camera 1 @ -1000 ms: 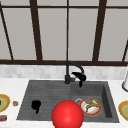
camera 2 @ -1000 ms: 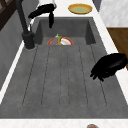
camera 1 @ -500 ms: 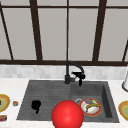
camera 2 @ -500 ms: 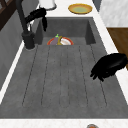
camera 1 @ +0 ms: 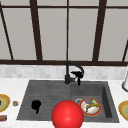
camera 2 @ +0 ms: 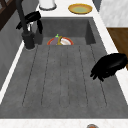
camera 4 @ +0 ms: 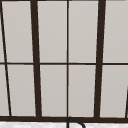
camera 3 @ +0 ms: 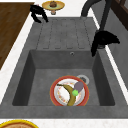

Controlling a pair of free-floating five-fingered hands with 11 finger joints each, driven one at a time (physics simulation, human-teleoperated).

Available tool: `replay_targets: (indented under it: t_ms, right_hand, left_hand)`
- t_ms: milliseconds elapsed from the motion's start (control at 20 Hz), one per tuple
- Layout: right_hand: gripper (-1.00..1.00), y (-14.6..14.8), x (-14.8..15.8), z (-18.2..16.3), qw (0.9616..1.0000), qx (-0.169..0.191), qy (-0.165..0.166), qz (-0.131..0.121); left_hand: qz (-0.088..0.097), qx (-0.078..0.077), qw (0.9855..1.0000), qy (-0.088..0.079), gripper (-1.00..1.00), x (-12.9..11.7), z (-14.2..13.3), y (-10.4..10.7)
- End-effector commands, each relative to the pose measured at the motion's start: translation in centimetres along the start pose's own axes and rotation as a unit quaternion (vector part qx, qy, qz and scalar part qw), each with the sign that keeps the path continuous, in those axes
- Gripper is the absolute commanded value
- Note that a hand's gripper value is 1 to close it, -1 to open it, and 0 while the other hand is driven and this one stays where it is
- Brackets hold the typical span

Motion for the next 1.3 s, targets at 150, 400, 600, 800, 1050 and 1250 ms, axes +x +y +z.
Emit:
replay_targets:
  t_ms: [150, 400, 600, 800, 1050, 1250]
  right_hand:
    - [-1.00, 0.8, 0.5, -2.1, 0.9978, 0.051, 0.038, 0.019]
    - [1.00, -0.3, 3.4, -2.4, 0.9972, 0.029, 0.043, 0.054]
    - [1.00, -1.9, 3.4, -3.8, 0.9866, 0.117, 0.039, 0.107]
    - [1.00, -3.5, 4.0, -4.4, 0.9833, 0.123, 0.049, 0.126]
    - [1.00, -4.1, 4.5, -5.7, 0.9827, 0.131, 0.048, 0.122]
    - [1.00, -4.7, 5.0, -6.3, 0.9787, 0.145, 0.041, 0.139]
  left_hand:
    - [0.000, 0.000, 1.0000, 0.000, 0.00, 0.0, 0.0, 0.0]
    - [0.000, 0.000, 1.0000, 0.000, 0.00, 0.0, 0.0, 0.0]
    - [0.000, 0.000, 1.0000, 0.000, 0.00, 0.0, 0.0, 0.0]
    - [0.000, 0.000, 1.0000, 0.000, 0.00, 0.0, 0.0, 0.0]
    - [0.000, 0.000, 1.0000, 0.000, 0.00, 0.0, 0.0, 0.0]
    - [0.000, 0.000, 1.0000, 0.000, 0.00, 0.0, 0.0, 0.0]
